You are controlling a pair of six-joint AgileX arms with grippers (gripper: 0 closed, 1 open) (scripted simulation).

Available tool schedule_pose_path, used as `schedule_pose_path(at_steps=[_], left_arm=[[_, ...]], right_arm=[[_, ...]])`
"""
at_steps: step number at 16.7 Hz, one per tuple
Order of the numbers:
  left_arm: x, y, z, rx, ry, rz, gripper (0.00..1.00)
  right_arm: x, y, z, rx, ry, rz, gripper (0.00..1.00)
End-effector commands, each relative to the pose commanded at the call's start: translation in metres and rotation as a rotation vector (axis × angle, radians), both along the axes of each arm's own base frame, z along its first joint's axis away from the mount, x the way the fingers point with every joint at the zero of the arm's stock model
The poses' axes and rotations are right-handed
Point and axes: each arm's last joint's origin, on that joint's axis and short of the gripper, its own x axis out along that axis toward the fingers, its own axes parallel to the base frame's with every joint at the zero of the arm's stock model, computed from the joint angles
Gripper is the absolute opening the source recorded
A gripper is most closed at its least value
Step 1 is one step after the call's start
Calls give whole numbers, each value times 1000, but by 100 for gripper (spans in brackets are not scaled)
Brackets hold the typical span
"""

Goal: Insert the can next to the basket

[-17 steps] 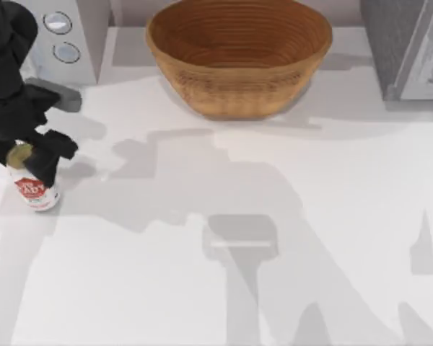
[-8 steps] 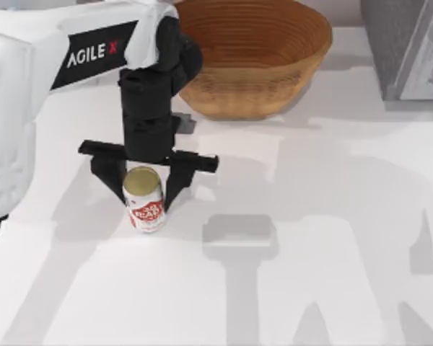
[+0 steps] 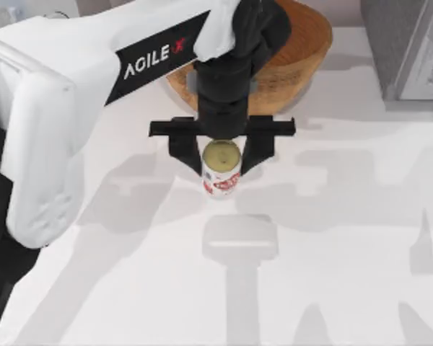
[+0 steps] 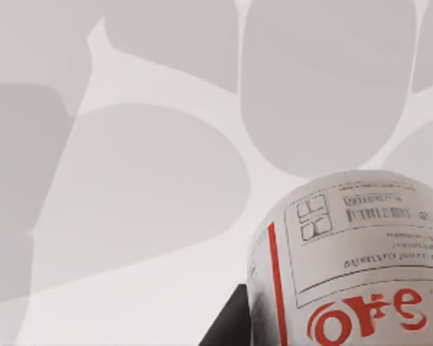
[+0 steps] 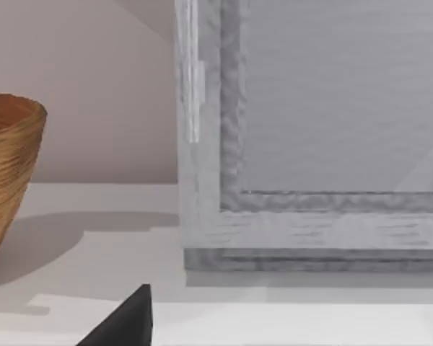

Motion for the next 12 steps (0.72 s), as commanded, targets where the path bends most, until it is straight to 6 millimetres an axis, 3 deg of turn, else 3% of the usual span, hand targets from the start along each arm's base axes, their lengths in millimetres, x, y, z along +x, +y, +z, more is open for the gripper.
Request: schedule_pose_path(at_steps=[6,12], left_arm=[[0,0,1,-2,-5,1,0],[-43,-36,-36,65,73,-234,0]], right_arm=[[0,0,0,0,0,0,100],[0,0,0,0,0,0,100]])
